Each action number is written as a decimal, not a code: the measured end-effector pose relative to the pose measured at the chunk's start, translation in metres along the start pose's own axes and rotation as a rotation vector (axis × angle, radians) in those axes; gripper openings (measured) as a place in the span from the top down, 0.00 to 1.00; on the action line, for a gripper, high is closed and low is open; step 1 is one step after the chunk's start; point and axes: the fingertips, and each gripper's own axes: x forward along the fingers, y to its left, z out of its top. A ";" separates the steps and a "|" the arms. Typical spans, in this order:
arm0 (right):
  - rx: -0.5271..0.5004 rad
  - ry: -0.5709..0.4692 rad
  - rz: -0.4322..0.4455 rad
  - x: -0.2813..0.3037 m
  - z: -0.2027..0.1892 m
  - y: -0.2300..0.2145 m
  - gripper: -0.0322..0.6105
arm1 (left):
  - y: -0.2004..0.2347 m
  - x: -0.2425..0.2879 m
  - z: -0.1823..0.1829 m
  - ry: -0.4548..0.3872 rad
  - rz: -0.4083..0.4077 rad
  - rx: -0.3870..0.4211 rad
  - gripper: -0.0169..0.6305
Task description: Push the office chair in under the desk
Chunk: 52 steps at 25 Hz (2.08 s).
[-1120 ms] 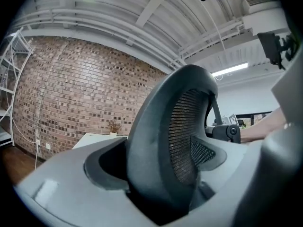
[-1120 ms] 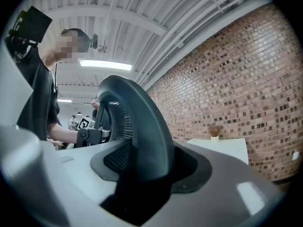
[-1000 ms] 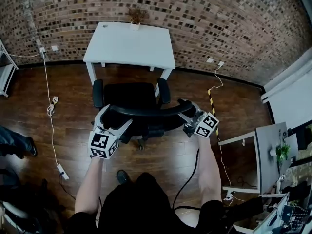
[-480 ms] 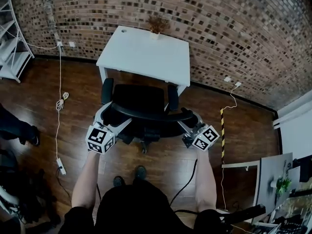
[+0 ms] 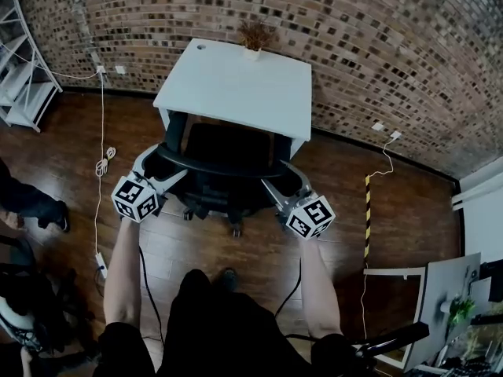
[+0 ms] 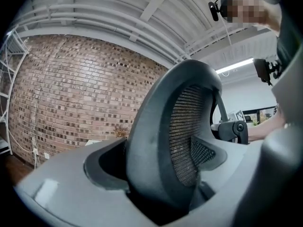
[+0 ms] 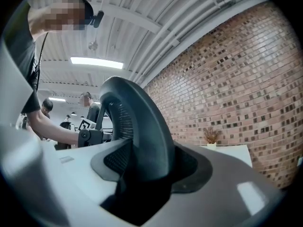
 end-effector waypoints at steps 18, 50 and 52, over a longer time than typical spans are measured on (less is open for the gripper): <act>0.010 -0.025 -0.080 0.063 -0.017 -0.046 0.58 | 0.082 0.047 0.001 -0.026 -0.068 0.032 0.18; -0.077 -0.086 -0.055 0.134 -0.075 -0.208 0.57 | 0.173 0.185 -0.076 -0.069 -0.027 0.052 0.18; -0.084 -0.082 -0.045 0.135 -0.079 -0.214 0.57 | 0.176 0.193 -0.083 -0.080 -0.025 0.046 0.18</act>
